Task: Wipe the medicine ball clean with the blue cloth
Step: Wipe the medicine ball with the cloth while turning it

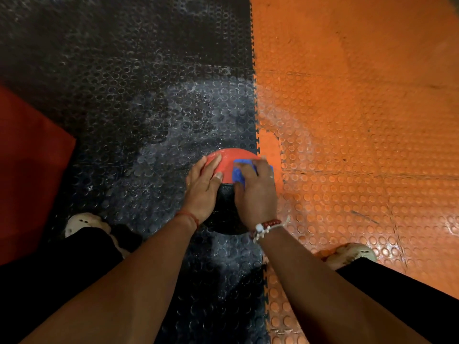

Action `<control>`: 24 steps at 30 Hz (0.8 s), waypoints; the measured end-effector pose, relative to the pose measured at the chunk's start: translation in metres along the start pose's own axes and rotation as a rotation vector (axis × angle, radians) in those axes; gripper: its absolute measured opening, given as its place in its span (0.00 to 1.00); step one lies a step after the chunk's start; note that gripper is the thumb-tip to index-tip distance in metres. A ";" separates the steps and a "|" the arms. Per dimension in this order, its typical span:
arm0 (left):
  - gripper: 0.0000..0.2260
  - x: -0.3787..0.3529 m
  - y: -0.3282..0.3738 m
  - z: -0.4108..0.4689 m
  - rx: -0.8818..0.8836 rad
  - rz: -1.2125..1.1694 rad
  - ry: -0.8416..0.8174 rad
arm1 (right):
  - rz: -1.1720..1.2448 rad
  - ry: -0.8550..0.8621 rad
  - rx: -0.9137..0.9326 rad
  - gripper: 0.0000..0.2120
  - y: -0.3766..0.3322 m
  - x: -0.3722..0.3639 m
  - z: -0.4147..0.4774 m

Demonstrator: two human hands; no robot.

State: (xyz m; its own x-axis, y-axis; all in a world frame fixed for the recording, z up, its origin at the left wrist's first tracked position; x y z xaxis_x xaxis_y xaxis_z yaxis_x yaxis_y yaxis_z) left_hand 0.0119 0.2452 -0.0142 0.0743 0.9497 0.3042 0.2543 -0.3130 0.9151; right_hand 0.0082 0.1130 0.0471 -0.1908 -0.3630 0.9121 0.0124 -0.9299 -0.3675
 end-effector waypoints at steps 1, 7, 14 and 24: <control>0.19 0.000 0.000 0.000 0.010 -0.014 -0.003 | 0.032 0.002 -0.060 0.17 0.011 -0.001 0.008; 0.20 -0.001 0.001 0.001 0.029 -0.014 0.006 | 0.165 0.054 -0.515 0.13 0.071 0.001 -0.014; 0.26 -0.001 0.000 0.000 0.016 0.053 -0.012 | 0.165 0.084 -0.197 0.19 0.014 0.005 -0.034; 0.26 0.001 -0.001 0.014 0.048 0.014 -0.018 | 0.169 0.103 -0.521 0.13 0.060 0.001 -0.036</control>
State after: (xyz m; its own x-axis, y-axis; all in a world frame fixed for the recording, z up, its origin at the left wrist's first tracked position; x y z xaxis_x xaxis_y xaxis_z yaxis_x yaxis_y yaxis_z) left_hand 0.0250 0.2465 -0.0185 0.0958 0.9453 0.3119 0.2990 -0.3262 0.8968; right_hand -0.0267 0.0591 0.0198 -0.3237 -0.4729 0.8195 -0.4308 -0.6974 -0.5727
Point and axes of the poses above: each hand's wrist, its own z-axis towards the middle knuckle, its own x-axis out of the back of the hand, y = z × x, the point moved 7 cm from there along z, towards the middle knuckle, and after that the axes turned 11 degrees about -z, right-handed, at the moved point
